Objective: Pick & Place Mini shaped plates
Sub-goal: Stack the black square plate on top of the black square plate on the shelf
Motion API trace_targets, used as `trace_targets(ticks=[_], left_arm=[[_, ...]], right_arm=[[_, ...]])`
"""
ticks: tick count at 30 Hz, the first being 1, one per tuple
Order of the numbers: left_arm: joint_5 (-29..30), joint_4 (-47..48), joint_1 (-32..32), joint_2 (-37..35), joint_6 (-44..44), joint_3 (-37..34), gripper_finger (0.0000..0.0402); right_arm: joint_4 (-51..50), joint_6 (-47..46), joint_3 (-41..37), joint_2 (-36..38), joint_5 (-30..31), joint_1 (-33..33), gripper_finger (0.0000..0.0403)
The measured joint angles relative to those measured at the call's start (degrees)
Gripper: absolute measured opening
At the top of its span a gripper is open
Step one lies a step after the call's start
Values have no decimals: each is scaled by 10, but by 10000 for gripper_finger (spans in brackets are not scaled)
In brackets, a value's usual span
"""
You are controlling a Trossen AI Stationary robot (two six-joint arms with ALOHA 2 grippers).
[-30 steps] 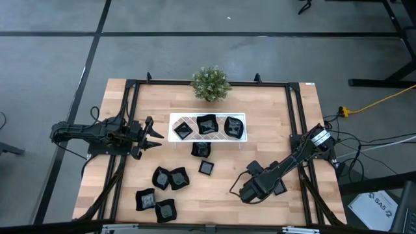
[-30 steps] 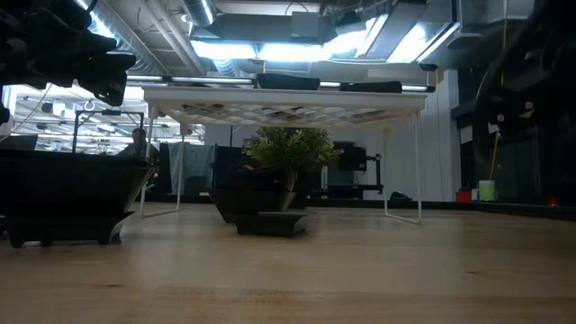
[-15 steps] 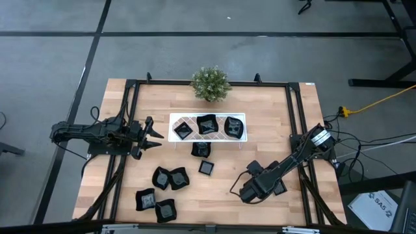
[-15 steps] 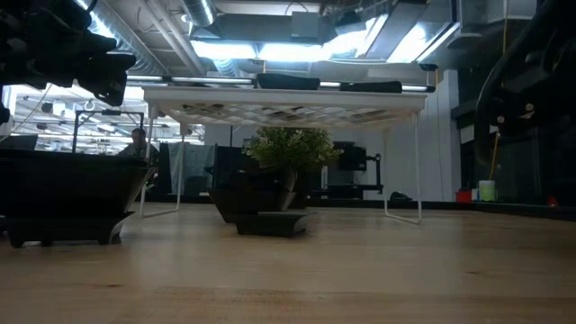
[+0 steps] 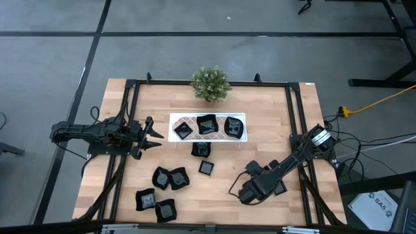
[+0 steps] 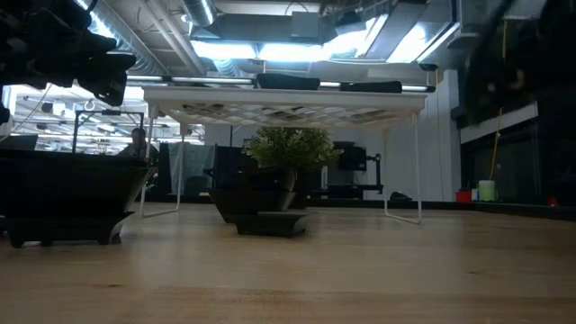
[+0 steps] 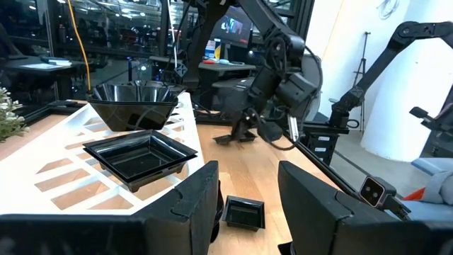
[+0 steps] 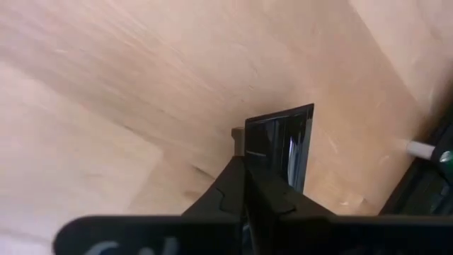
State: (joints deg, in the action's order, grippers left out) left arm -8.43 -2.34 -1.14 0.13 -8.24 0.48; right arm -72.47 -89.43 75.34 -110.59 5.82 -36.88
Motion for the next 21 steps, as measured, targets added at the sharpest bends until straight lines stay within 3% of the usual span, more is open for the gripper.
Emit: trace_targets(ticks=[8,21], left_arm=[[0,0,0,0,0,0,143],[0,0,0,0,0,0,143]], right_arm=[[-19,70,96,0,70,0,3],[-21,275,251,0,199,1,8]])
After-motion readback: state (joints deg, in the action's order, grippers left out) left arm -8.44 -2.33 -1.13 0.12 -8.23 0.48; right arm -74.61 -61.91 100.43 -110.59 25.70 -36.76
